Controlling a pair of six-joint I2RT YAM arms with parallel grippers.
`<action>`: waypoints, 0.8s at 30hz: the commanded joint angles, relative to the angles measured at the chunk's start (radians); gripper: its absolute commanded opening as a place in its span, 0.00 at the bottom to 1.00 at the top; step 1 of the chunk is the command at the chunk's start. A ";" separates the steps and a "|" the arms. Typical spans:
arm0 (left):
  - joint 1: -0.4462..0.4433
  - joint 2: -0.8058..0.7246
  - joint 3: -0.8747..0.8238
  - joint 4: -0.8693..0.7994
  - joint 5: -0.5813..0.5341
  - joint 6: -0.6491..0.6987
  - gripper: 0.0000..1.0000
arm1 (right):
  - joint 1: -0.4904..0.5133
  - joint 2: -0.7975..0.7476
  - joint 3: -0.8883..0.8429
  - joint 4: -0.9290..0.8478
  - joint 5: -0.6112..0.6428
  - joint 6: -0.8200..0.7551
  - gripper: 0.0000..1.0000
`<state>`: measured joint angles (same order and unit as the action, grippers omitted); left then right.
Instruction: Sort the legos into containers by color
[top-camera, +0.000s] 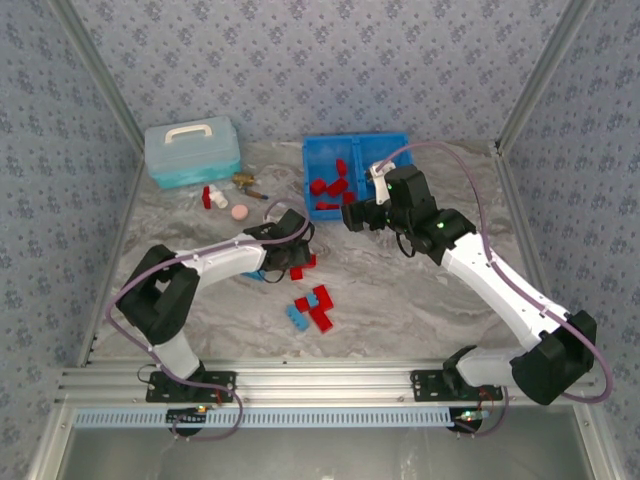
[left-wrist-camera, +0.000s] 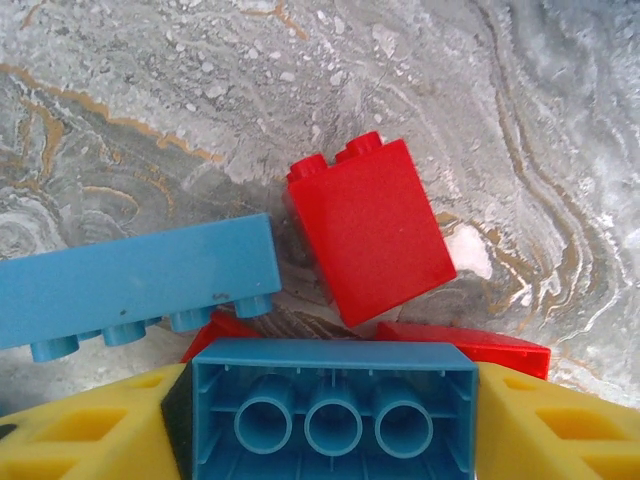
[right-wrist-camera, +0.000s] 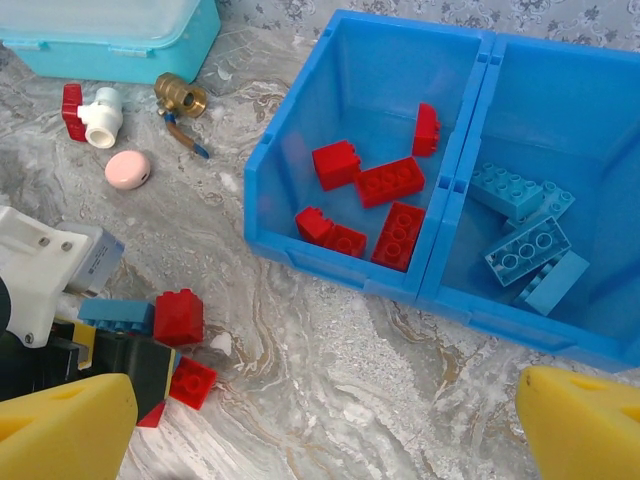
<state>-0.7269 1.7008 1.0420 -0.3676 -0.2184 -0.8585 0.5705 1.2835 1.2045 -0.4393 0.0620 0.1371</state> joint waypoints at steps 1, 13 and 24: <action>0.000 0.018 0.001 0.003 0.007 -0.021 0.62 | -0.006 -0.010 -0.003 -0.020 -0.019 -0.012 1.00; -0.046 -0.117 0.078 -0.080 -0.055 0.044 0.52 | 0.000 -0.051 0.005 -0.035 -0.006 0.031 1.00; -0.101 0.059 0.540 -0.051 -0.088 0.284 0.53 | 0.008 -0.375 -0.224 -0.049 0.177 0.185 1.00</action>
<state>-0.8204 1.6737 1.4765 -0.4397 -0.3000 -0.6758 0.5747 0.9741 1.0279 -0.4511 0.1566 0.2638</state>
